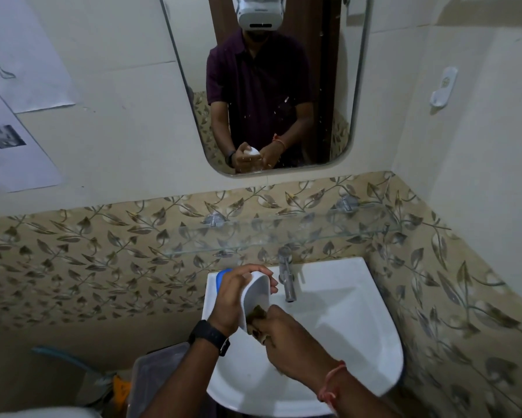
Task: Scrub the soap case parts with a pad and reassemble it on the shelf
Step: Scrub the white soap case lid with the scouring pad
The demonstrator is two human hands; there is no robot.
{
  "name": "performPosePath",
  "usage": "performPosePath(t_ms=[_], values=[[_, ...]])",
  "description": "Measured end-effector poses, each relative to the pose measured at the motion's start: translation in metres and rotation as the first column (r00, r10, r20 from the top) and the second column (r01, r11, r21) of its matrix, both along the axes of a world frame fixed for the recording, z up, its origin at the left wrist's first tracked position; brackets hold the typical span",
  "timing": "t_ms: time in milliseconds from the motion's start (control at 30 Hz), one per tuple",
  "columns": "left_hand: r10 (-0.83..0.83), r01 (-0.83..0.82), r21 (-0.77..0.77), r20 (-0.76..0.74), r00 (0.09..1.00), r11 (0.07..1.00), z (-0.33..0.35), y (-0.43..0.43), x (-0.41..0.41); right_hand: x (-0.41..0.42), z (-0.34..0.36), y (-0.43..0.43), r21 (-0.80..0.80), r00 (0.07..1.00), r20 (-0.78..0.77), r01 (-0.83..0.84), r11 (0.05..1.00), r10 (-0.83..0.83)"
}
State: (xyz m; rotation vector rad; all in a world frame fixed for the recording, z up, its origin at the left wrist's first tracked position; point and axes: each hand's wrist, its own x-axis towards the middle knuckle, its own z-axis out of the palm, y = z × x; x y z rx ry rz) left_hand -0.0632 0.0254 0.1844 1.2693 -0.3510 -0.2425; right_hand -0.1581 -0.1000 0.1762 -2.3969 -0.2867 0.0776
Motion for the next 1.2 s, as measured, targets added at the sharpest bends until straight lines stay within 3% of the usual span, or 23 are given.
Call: performPosePath(t_ms=[100,167,233,333,367,433,500,533,567,633,667,733,867,933,1000,1067,1100,1200], values=[[0.032,-0.041,-0.069,-0.136,0.99,0.997,0.0,-0.002,0.003,0.0,-0.007,0.002,-0.16,0.982,0.12,0.162,0.974,-0.144],[0.026,-0.034,-0.063,-0.135,0.991,0.997,0.001,-0.005,0.005,-0.001,-0.011,0.005,-0.151,0.971,0.141,0.212,0.965,-0.192],[0.028,-0.033,-0.056,-0.088,0.996,0.998,0.002,-0.008,0.005,-0.002,-0.008,0.008,-0.036,0.979,0.072,0.195,0.98,-0.192],[0.062,-0.062,-0.036,-0.023,0.998,0.997,-0.001,-0.008,0.003,0.0,0.004,0.011,0.237,0.966,-0.2,0.209,0.949,-0.163],[0.08,-0.08,-0.033,-0.01,0.997,0.996,-0.003,-0.008,0.003,0.001,0.009,0.01,0.358,0.943,-0.303,0.244,0.902,-0.135],[0.103,-0.103,-0.038,-0.015,0.995,0.994,-0.005,-0.006,0.002,0.003,0.014,0.005,0.612,0.877,-0.48,0.355,0.707,-0.025],[0.088,-0.09,-0.066,-0.034,0.996,0.994,-0.004,-0.004,0.002,0.002,0.015,-0.001,0.718,0.841,-0.537,0.418,0.557,0.061],[0.079,-0.08,-0.068,-0.027,0.997,0.994,-0.003,-0.003,0.003,0.001,0.016,-0.003,0.709,0.846,-0.529,0.397,0.583,0.066],[0.075,-0.076,-0.061,-0.012,0.997,0.995,-0.002,-0.003,0.003,0.001,0.016,-0.006,0.624,0.868,-0.496,0.335,0.706,0.027],[0.073,-0.073,-0.05,-0.001,0.997,0.996,-0.002,-0.002,0.003,0.002,0.008,-0.007,0.23,0.959,-0.279,0.123,0.965,-0.056],[0.076,-0.076,-0.044,-0.007,0.997,0.996,-0.003,-0.002,0.003,0.003,0.003,-0.006,0.046,0.986,-0.156,0.068,0.997,-0.06],[0.092,-0.093,-0.04,-0.043,0.995,0.995,-0.006,-0.001,0.003,0.001,-0.003,-0.003,-0.094,0.991,0.037,0.135,0.986,-0.132],[0.082,-0.084,-0.041,-0.053,0.995,0.996,0.001,0.0,0.006,-0.002,-0.018,0.002,-0.08,0.955,0.224,0.219,0.972,-0.196],[0.087,-0.087,-0.025,0.011,0.996,0.996,0.002,-0.003,0.006,-0.004,-0.015,0.007,-0.009,0.971,0.154,0.184,0.983,-0.181],[0.103,-0.103,-0.008,0.037,0.994,0.995,-0.001,-0.004,0.003,-0.003,-0.005,0.011,0.14,0.987,-0.031,0.163,0.977,-0.16],[0.139,-0.139,-0.007,0.053,0.989,0.99,-0.004,-0.003,0.0,0.001,0.005,0.012,0.352,0.951,-0.288,0.218,0.91,-0.117],[0.155,-0.155,-0.011,0.057,0.986,0.988,-0.005,-0.001,-0.001,0.004,0.009,0.009,0.485,0.902,-0.426,0.294,0.824,-0.071],[0.158,-0.157,-0.033,0.028,0.987,0.987,-0.004,-0.001,-0.005,0.008,0.021,-0.006,0.767,0.765,-0.611,0.509,0.391,0.204]])
